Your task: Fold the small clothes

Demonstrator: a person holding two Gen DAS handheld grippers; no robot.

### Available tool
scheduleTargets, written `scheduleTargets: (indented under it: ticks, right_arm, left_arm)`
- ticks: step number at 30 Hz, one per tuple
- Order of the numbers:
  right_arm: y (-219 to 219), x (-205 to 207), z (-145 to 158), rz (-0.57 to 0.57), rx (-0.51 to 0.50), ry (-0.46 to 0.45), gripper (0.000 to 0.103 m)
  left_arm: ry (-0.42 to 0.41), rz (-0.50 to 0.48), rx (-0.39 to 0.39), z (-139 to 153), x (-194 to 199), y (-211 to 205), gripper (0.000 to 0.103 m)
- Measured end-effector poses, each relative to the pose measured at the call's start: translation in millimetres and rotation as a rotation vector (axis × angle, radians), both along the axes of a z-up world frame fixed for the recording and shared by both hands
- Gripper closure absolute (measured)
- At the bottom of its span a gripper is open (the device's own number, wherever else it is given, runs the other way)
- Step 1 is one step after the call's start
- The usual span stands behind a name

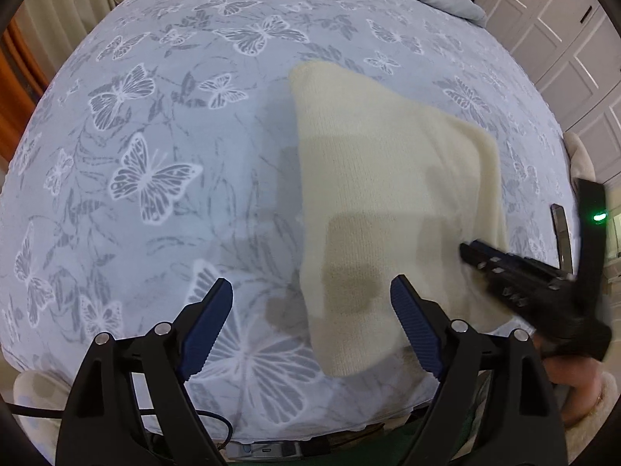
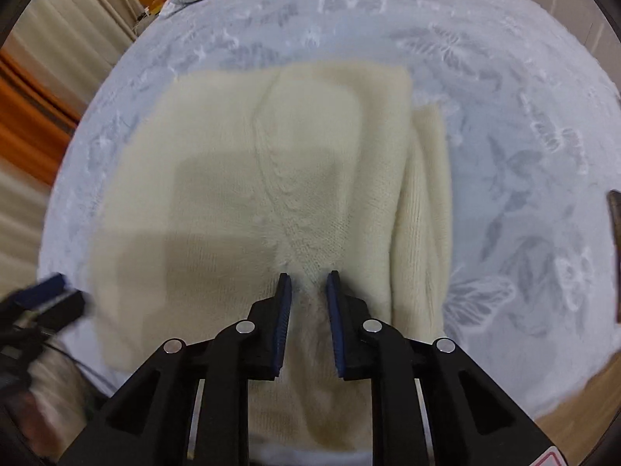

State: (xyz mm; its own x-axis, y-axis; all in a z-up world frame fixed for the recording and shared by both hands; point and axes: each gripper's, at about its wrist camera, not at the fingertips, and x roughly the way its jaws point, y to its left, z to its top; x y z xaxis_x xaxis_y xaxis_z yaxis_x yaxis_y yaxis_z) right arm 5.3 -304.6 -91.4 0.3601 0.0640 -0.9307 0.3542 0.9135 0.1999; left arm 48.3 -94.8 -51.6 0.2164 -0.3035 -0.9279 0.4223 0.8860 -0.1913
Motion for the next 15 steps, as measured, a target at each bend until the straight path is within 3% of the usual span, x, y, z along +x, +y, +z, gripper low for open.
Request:
scheduleTargets:
  ticks: [3, 4, 7, 10, 12, 13, 14, 15]
  right_arm:
    - [6, -4, 32, -0.002, -0.014, -0.089, 0.085]
    - [7, 0, 29, 0.006, -0.02, -0.075, 0.081]
    - [12, -1, -19, 0.053, -0.041, 0.054, 0.081]
    - [9, -7, -2, 0.019, -0.037, 0.005, 0.078]
    - [-1, -14, 14, -0.041, -0.033, -0.049, 0.058]
    - [-8, -18, 19, -0.066, -0.039, -0.072, 0.041]
    - [-17, -21, 22, -0.095, -0.06, -0.093, 0.03]
    - [-23, -26, 21, -0.118, -0.083, -0.098, 0.027]
  left_arm:
    - [-0.016, -0.017, 0.009, 3, -1, -4, 0.022]
    - [-0.017, -0.018, 0.005, 3, -1, -6, 0.022]
    - [-0.006, -0.022, 0.007, 0, 0, -12, 0.022]
    - [-0.002, -0.029, 0.005, 0, 0, -18, 0.022]
    - [-0.012, -0.034, 0.013, 0, 1, -22, 0.018]
    - [-0.012, -0.033, 0.01, -1, 2, -22, 0.016]
    - [-0.007, -0.03, -0.007, -1, 4, -23, 0.015]
    - [0.003, -0.024, -0.034, -3, 7, -23, 0.012]
